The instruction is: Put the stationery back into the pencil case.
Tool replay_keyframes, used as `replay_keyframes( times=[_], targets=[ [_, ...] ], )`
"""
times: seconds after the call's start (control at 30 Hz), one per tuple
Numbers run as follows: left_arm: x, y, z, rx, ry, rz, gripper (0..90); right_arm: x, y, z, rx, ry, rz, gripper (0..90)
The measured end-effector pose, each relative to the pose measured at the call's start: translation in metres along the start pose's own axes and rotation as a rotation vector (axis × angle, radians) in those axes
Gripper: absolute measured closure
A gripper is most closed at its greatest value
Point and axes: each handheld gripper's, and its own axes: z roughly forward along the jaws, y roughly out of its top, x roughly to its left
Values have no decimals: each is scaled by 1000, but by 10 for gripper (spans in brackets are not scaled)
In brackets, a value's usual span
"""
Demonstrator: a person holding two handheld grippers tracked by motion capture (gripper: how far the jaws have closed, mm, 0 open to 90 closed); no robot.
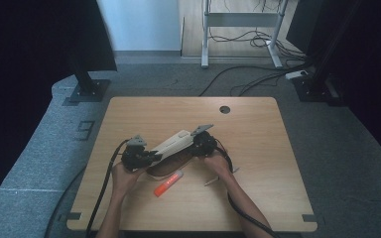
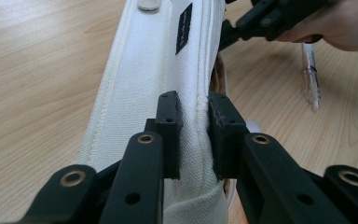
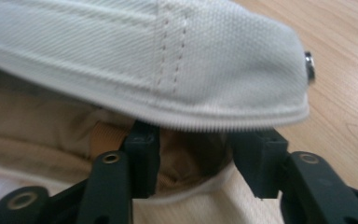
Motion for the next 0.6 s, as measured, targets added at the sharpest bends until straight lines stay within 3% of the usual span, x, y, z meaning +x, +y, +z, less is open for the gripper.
replay_keyframes(
  times=[0.23, 0.6],
  targets=[
    [0, 0, 0, 2, -1, 2, 757, -2, -4, -17, 2, 13, -14, 359],
    [-1, 0, 0, 4, -2, 4, 754, -9, -20, -39, -3, 40, -11, 245]
  ],
)
